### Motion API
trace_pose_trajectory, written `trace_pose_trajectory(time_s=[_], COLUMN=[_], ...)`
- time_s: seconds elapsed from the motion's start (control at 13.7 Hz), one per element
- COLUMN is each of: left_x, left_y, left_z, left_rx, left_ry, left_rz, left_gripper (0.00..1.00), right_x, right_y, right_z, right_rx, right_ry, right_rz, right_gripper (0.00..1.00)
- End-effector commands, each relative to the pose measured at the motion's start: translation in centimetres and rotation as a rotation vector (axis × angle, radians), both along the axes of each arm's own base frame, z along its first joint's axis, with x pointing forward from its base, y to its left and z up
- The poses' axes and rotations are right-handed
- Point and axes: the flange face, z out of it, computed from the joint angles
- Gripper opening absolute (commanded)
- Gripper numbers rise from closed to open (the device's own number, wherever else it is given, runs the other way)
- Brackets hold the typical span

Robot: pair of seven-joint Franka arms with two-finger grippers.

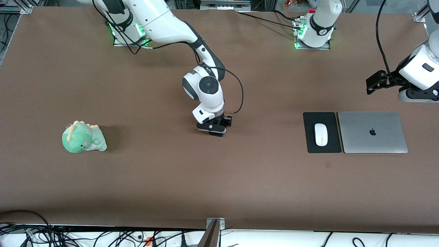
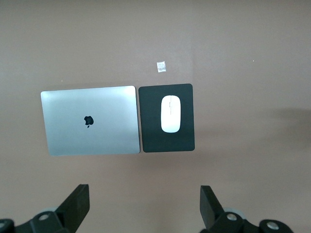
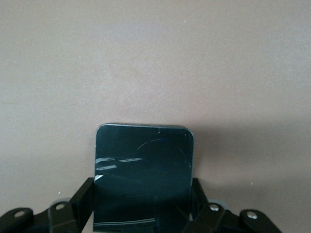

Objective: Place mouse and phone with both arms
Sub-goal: 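Carry the phone with the right gripper toward the green plush toy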

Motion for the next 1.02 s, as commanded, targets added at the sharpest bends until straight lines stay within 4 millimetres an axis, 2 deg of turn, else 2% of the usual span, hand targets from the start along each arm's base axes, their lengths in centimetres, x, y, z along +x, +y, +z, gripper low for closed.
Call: trace_pose_trajectory(time_s=[0.0,0.22,0.37,0.51,0.73,0.95], left_x=[-0.4,-0.4,-0.4,-0.4,-0.4,-0.4], left_y=[0.0,0.0,0.0,0.0,0.0,0.0], left_z=[0.8,0.7,0.7,0.7,0.7,0.8], left_rx=[-0.001,0.0,0.0,0.0,0.0,0.0], left_ry=[-0.008,-0.006,-0.006,-0.006,-0.005,-0.006], left_rz=[-0.011,-0.01,-0.01,-0.01,-0.01,-0.01], left_gripper=[1.0,1.0,1.0,1.0,1.0,1.0], right_x=[2.2,4.7,7.1,8.4,9.2,10.4], right_y=[-2.1,-6.9,-11.8,-16.8,-23.5,-29.4], right_z=[2.4,6.1,8.1,9.4,9.2,7.9], right_rx=[-0.038,-0.108,-0.14,-0.142,-0.137,-0.119], right_ry=[0.025,0.101,0.134,0.159,0.187,0.205], right_rz=[0.043,0.181,0.253,0.303,0.346,0.355], right_gripper=[0.35,0.35,0.35,0.35,0.35,0.35])
